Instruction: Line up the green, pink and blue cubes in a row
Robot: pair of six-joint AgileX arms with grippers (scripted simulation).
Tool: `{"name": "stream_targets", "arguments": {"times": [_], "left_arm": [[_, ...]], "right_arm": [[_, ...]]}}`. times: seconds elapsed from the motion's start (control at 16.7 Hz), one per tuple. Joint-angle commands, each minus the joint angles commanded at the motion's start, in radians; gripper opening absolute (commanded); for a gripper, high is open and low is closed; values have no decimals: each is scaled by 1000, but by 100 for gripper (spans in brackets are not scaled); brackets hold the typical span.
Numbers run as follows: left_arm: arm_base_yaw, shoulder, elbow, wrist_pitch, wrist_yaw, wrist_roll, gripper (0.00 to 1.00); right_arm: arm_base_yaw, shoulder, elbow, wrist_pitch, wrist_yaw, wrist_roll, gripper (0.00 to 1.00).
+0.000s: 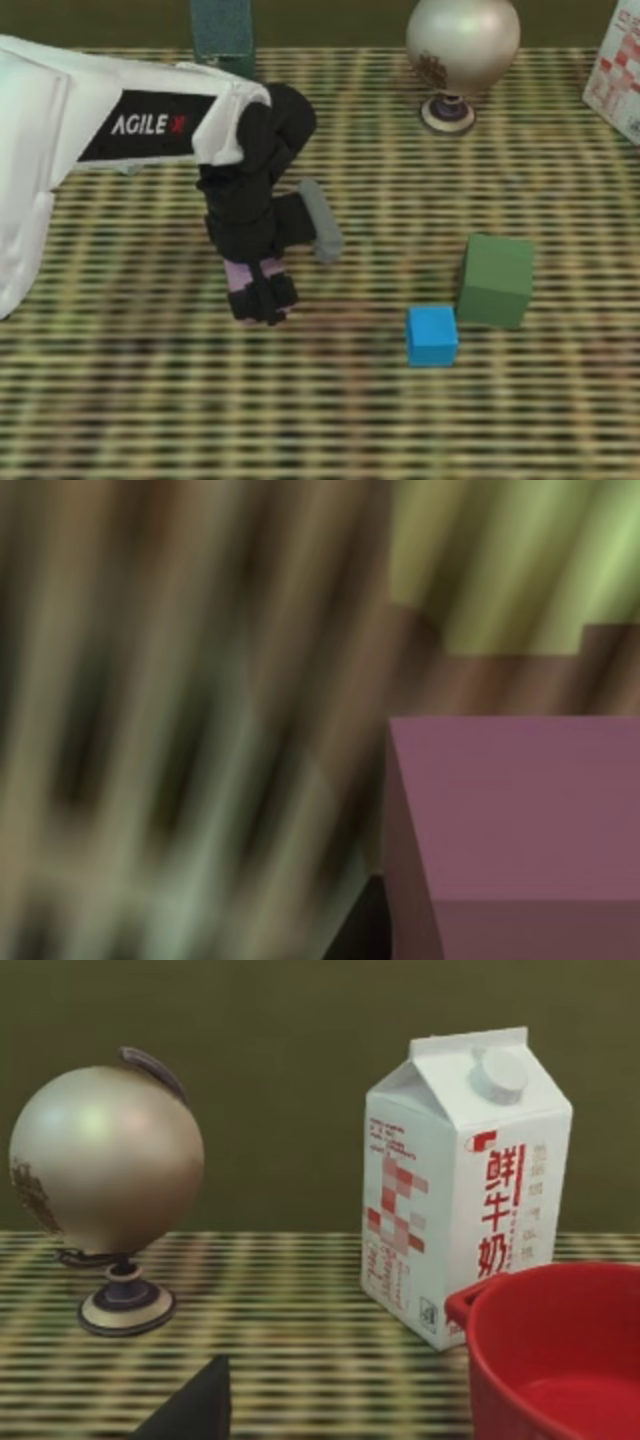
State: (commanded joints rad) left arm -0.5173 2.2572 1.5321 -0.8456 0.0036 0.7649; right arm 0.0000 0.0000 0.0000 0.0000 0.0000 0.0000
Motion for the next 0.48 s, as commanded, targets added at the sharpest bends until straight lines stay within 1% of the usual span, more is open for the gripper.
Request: {"name": "stream_targets", "arguments": {"times": [0.24,0.3,0.48], "left_arm": [[0,0,0,0,0,0,0],[-3,-23,3,-14,10,-7,0],[1,-37,33,-56,10,-7,0]], "right_arm": [[0,0,0,0,0,0,100],[0,0,0,0,0,0,100],[0,0,0,0,0,0,100]]}}
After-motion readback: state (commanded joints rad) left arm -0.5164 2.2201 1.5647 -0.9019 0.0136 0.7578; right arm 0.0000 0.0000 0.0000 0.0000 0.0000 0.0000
